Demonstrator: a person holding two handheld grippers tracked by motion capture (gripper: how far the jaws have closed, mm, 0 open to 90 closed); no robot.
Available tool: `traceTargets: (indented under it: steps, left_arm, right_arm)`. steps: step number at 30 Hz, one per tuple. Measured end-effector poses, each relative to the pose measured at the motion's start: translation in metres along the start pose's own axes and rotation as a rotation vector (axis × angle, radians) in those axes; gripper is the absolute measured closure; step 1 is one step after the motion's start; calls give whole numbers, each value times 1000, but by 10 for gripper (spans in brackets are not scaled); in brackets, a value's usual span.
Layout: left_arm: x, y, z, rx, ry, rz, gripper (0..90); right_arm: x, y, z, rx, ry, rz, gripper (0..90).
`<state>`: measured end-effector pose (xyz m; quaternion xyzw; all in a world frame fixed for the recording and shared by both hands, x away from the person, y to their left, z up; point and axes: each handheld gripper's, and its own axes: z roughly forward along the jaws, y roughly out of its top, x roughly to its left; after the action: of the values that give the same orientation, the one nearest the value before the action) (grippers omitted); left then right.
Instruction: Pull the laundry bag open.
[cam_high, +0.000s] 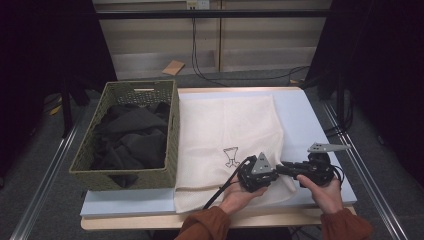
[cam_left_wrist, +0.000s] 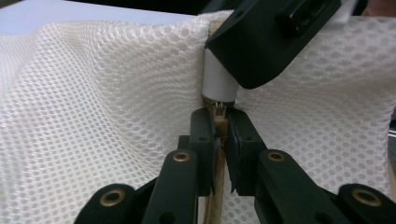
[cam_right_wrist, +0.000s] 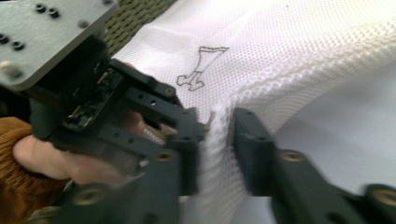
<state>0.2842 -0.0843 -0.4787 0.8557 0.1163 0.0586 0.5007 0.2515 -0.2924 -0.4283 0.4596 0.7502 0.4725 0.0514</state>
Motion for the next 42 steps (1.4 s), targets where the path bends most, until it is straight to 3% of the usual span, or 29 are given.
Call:
traceTargets:
  steps: [3,5,7,14,24,29,41,42]
  left_arm:
    - [0,0,0,9,-6,-1,824]
    - [1,-1,-1,14,-11,-3,824]
    - [2,-1,-3,12,-12,-5,825]
    - [1,0,-7,19,-20,-4,825]
    - [4,-1,-7,-43,-52,-30,822]
    - [2,-1,-7,-46,-44,-16,820]
    - [2,1,-4,-75,-32,-11,812]
    - [2,1,-4,-62,-30,4,813]
  right_arm:
    - [1,1,3,14,-20,-6,672]
    - [0,1,2,12,-21,-15,822]
    - [-1,0,0,2,-29,-6,839]
    - [-9,-6,-5,-13,-49,13,848]
    - [-7,-5,-7,-30,-15,27,853]
    - [0,-3,-5,-25,-16,9,854]
    - [0,-3,-5,-35,2,24,854]
    - [0,-3,-6,-34,6,23,854]
